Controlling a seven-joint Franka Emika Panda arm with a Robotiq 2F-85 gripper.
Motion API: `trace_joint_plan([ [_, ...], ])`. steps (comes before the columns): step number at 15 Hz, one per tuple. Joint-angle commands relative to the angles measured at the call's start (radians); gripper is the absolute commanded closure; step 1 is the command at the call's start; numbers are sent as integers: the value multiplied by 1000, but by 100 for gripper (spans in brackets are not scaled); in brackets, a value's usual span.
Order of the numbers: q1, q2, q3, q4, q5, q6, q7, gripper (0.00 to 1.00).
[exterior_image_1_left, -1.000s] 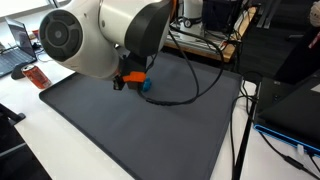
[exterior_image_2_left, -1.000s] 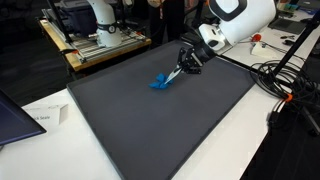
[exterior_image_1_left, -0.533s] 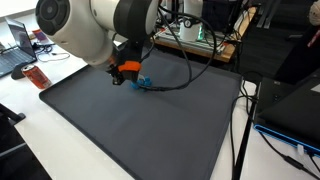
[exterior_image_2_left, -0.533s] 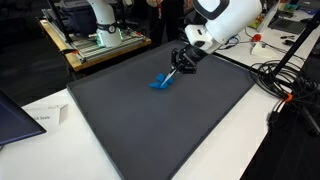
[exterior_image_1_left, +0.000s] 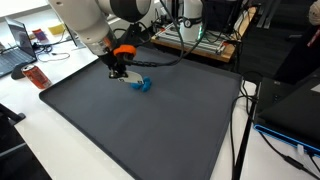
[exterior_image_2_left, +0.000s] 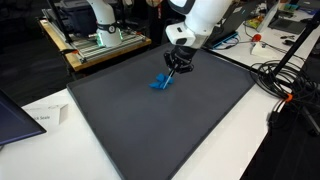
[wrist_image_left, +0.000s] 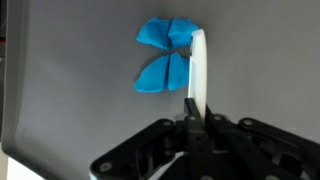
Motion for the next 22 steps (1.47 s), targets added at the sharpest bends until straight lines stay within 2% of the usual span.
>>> trace_joint_plan([
  [1, -33, -156, 19, -242, 68, 180, -91, 99],
  [6, -81, -298, 41, -501, 219, 411, -268, 99],
  [10, -133, -405, 76, -693, 466, 575, -458, 99],
  [13, -158, -459, 102, -774, 673, 649, -625, 99],
  [14, -154, -470, 102, -793, 708, 679, -677, 99],
  [15, -124, -404, 66, -718, 628, 626, -594, 96],
  [17, -125, -431, 69, -752, 670, 654, -643, 96],
  [21, -125, -442, 70, -762, 675, 659, -648, 96],
  [22, -125, -442, 71, -762, 675, 659, -648, 99],
])
